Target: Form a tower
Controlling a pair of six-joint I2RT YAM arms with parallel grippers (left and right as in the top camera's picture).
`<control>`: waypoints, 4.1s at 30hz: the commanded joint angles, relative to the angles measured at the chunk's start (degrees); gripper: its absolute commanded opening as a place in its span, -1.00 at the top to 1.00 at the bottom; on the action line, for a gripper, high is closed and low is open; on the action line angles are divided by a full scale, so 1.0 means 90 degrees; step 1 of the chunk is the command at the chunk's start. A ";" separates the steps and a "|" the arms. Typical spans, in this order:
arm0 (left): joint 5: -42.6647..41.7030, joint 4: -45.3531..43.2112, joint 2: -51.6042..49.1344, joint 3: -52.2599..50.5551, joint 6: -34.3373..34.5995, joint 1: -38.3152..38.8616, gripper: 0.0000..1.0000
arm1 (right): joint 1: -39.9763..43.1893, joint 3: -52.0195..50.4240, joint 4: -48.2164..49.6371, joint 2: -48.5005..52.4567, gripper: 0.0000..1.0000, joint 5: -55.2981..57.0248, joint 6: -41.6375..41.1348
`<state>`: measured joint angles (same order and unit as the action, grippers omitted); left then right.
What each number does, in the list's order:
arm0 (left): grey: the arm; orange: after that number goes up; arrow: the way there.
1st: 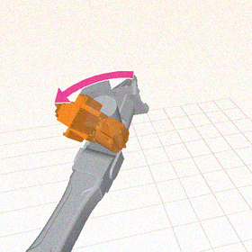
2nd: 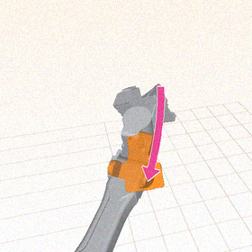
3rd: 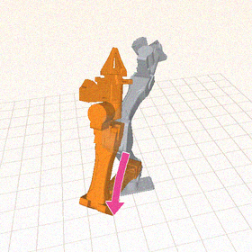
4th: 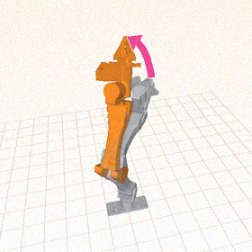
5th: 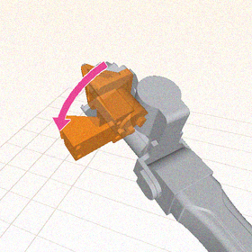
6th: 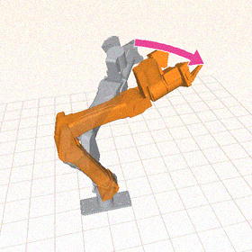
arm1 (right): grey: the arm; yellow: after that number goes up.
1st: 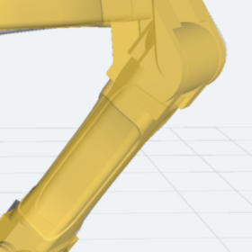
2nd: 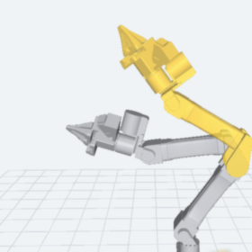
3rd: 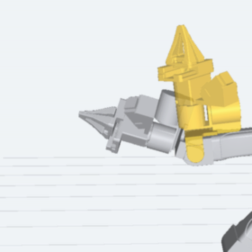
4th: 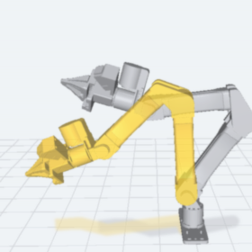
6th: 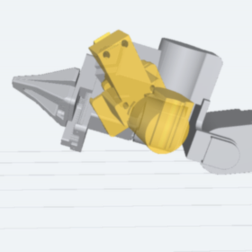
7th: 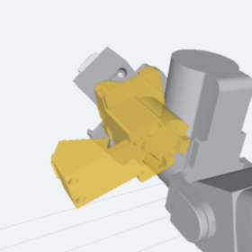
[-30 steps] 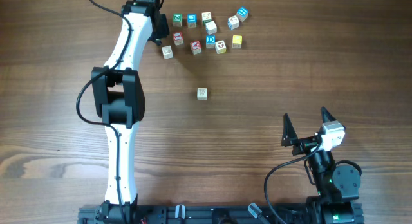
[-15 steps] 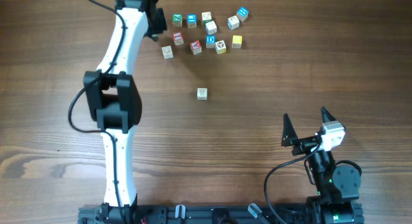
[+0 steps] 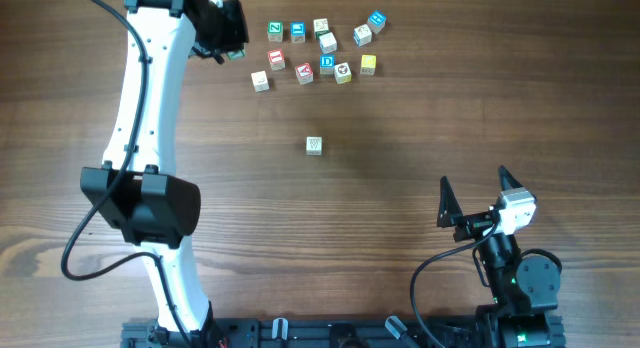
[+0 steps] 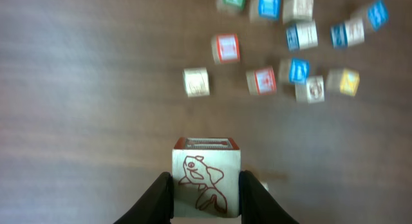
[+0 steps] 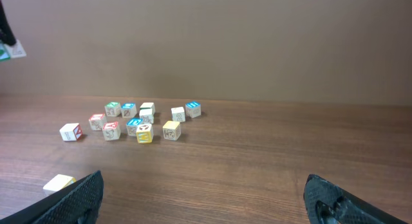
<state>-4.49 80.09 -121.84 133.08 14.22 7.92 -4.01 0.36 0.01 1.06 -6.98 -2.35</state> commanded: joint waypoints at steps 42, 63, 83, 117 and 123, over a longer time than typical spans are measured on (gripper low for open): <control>0.1620 -0.1931 0.1192 -0.4017 0.1807 0.2543 0.91 | 0.0036 -0.0005 0.0034 -0.0029 -0.99 0.0112 -0.0085; 0.1285 -0.3398 0.1418 -0.5479 0.1302 0.2611 0.92 | 0.0036 -0.0005 0.0034 -0.0029 -0.99 0.0112 -0.0085; 0.1056 -0.3835 0.1350 -0.5846 0.1304 0.2608 0.92 | 0.0036 -0.0005 0.0034 -0.0029 -0.99 0.0112 -0.0085; 0.1353 -0.3997 0.1239 -0.5848 0.1304 0.2786 0.87 | 0.0036 -0.0005 0.0034 -0.0029 -0.99 0.0112 -0.0085; 0.1596 -0.3997 0.1239 -0.5848 0.1307 0.2800 0.79 | 0.0036 -0.0005 0.0034 -0.0029 -0.99 0.0112 -0.0085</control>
<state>8.34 44.29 -109.73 80.82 26.83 32.99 -4.01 0.36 0.01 1.06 -6.98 -2.35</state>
